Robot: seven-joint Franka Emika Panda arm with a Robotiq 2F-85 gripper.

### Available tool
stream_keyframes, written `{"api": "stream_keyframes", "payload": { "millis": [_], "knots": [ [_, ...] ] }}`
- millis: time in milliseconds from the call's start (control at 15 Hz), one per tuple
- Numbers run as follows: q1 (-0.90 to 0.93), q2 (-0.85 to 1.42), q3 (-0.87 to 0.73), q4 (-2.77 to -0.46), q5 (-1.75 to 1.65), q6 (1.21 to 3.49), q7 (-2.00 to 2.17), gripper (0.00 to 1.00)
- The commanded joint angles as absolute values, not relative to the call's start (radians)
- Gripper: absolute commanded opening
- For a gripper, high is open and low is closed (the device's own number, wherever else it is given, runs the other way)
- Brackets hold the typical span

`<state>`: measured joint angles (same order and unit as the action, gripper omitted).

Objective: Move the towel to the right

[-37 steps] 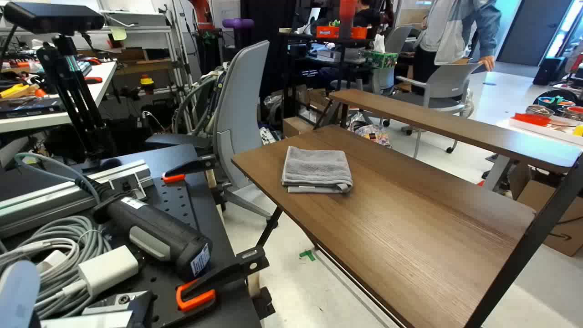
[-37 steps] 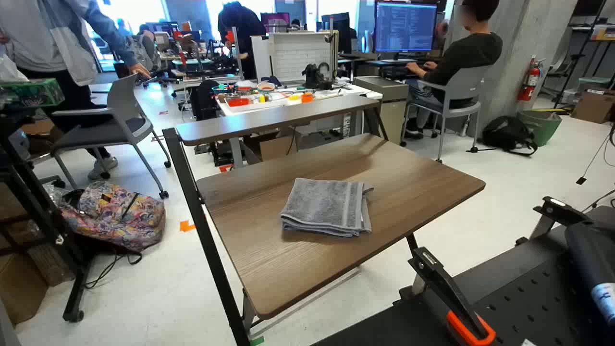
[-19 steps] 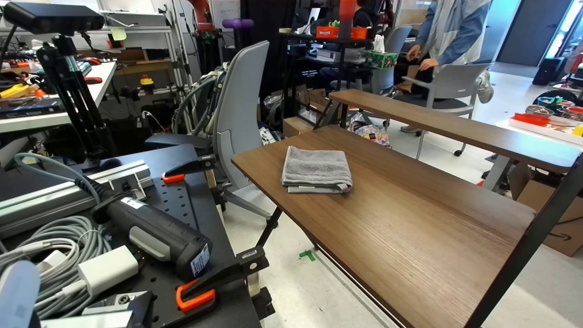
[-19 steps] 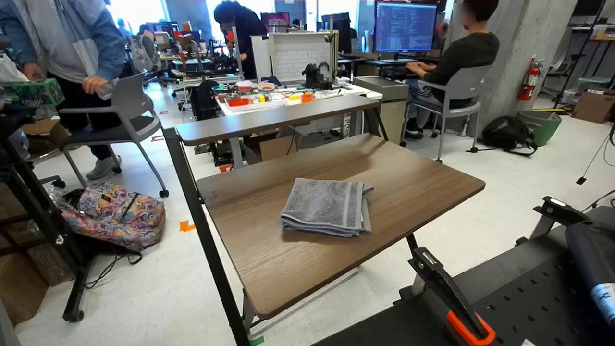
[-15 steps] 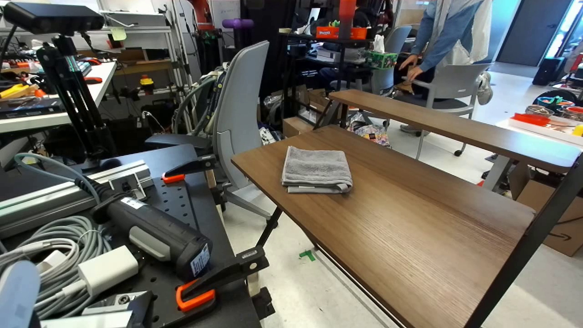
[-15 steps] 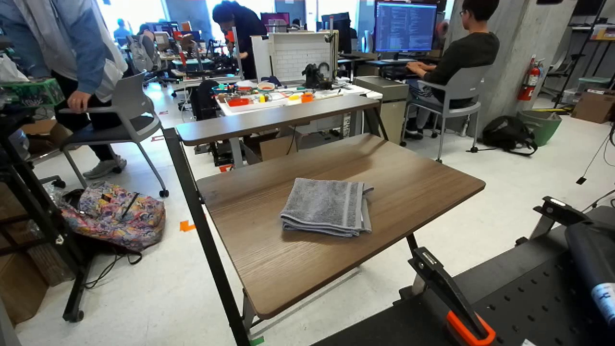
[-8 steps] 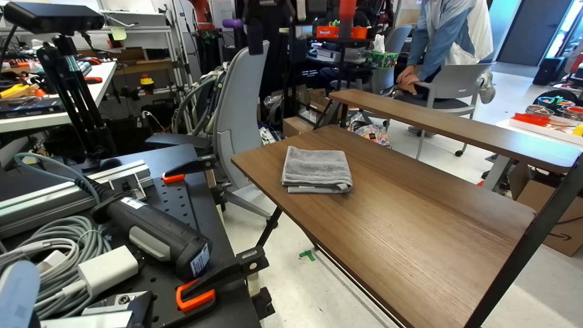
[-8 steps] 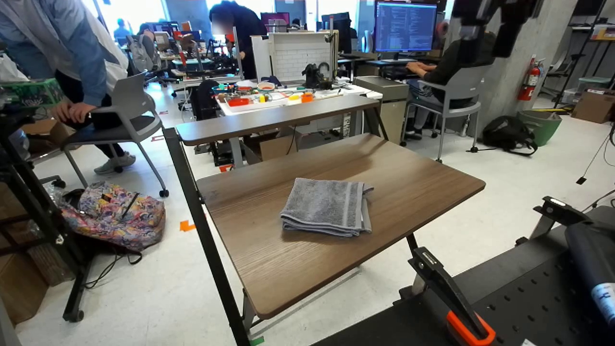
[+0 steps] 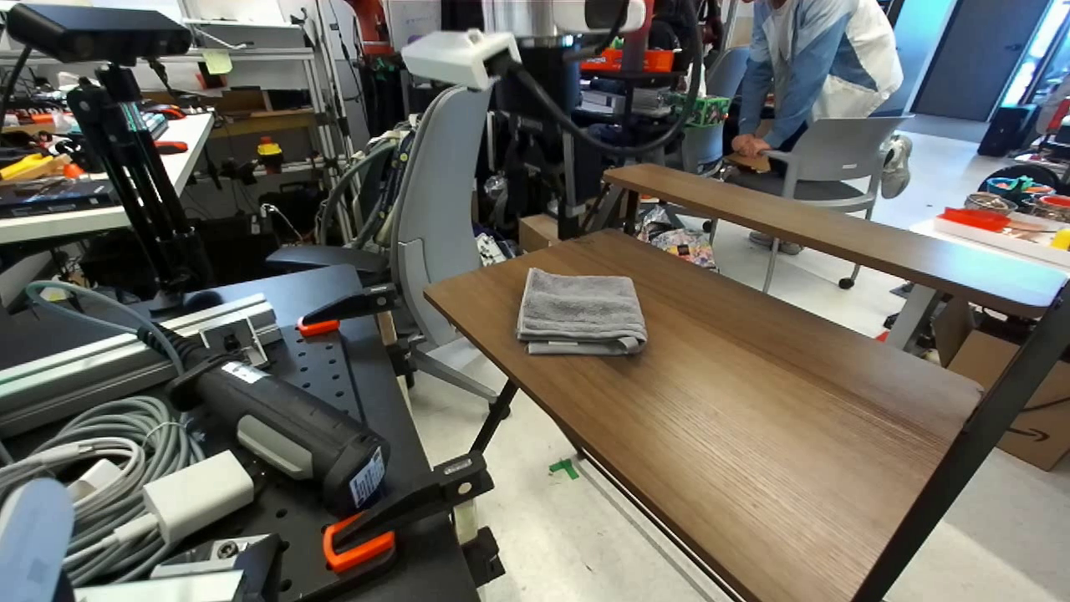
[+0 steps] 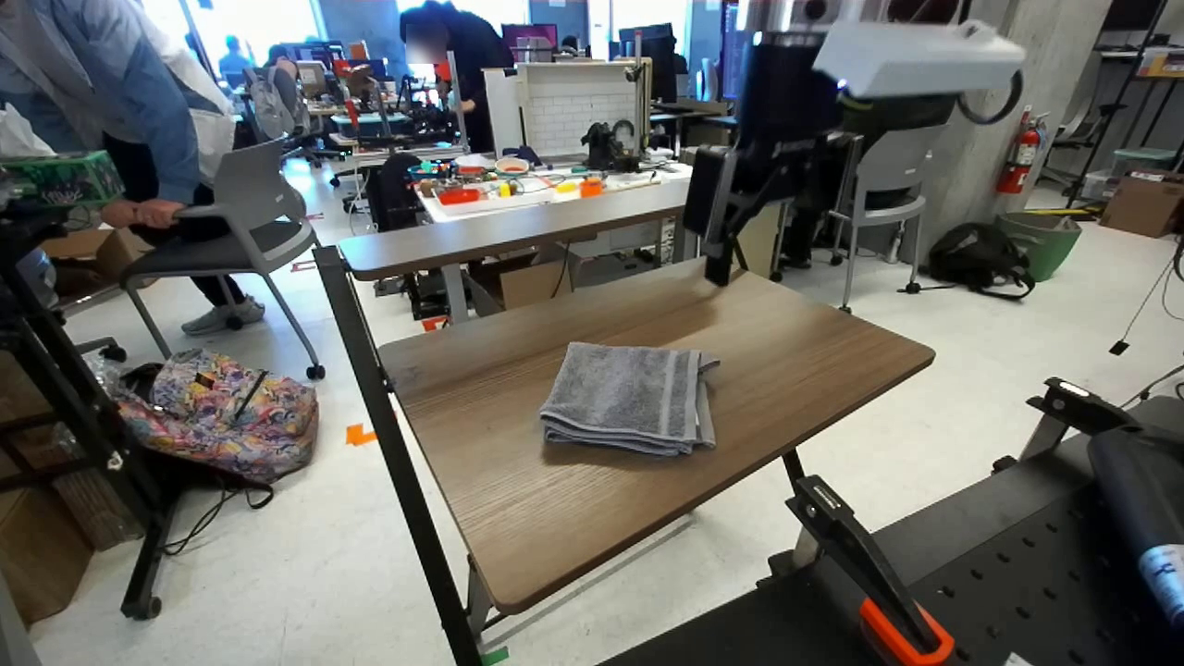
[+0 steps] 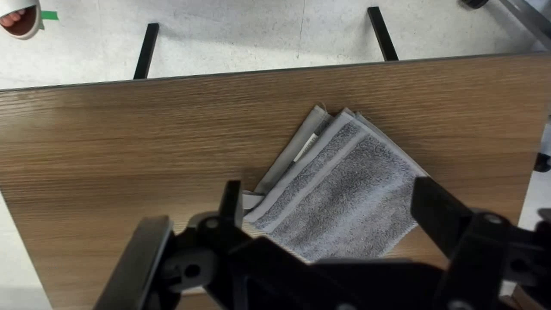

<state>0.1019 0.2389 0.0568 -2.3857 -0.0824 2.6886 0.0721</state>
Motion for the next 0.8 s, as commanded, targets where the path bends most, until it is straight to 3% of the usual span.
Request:
{"api": "stream_keyframes", "payload": {
  "millis": [0,733],
  "knots": [
    [0.161,0.437,0.032,-2.218,-0.122,2.727,0.195,1.00],
    [0.300,0.781,-0.051,-1.835,-0.100,2.678,0.341,1.00]
  ]
}}
